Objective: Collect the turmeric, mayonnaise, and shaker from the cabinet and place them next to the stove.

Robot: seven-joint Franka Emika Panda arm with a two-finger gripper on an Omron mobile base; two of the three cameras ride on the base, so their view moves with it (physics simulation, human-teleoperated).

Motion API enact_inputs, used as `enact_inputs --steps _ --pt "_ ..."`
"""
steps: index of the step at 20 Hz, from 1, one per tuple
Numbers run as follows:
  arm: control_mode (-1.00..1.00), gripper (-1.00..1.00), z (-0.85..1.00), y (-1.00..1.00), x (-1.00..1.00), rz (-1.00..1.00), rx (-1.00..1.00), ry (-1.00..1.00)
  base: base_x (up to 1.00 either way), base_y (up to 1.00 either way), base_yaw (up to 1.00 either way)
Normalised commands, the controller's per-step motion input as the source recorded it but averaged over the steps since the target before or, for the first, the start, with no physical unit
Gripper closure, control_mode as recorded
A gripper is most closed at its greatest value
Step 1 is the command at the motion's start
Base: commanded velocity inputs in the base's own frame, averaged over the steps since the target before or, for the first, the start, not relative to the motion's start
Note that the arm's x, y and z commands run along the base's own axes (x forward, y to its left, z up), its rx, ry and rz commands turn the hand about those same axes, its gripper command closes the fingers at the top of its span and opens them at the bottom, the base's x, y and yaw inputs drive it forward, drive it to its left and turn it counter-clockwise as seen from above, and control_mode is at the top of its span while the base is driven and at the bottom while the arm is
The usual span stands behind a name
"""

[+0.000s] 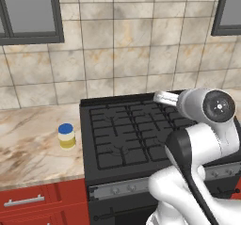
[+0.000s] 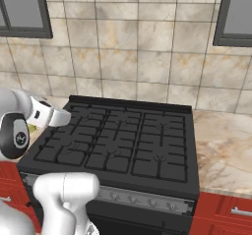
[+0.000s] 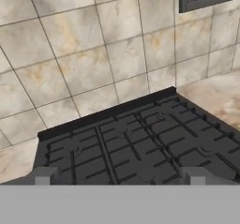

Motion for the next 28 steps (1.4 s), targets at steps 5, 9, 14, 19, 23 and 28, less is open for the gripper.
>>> enact_inputs --steps 5,9,14,19,23,28 --pt "-1.00 -1.00 -0.23 -0.26 -0.13 0.11 -0.03 0.06 0.00 0.00 0.00" --pt "-1.00 -1.00 -0.10 0.10 -0.05 0.00 -0.03 0.00 0.00 0.00 0.00" --pt "-1.00 -1.00 -0.19 0.02 -0.10 0.00 -0.02 0.02 0.00 0.00 0.00" --pt "1.00 -1.00 -0.03 0.06 -0.03 0.00 -0.03 0.01 -0.07 0.03 0.00" --pt "1.00 -1.00 0.00 0.00 0.00 0.00 0.00 0.00 -0.90 0.00 -0.08" --pt "1.00 -1.00 0.00 0.00 0.00 0.00 0.00 0.00 -0.86 -0.27 -0.25"
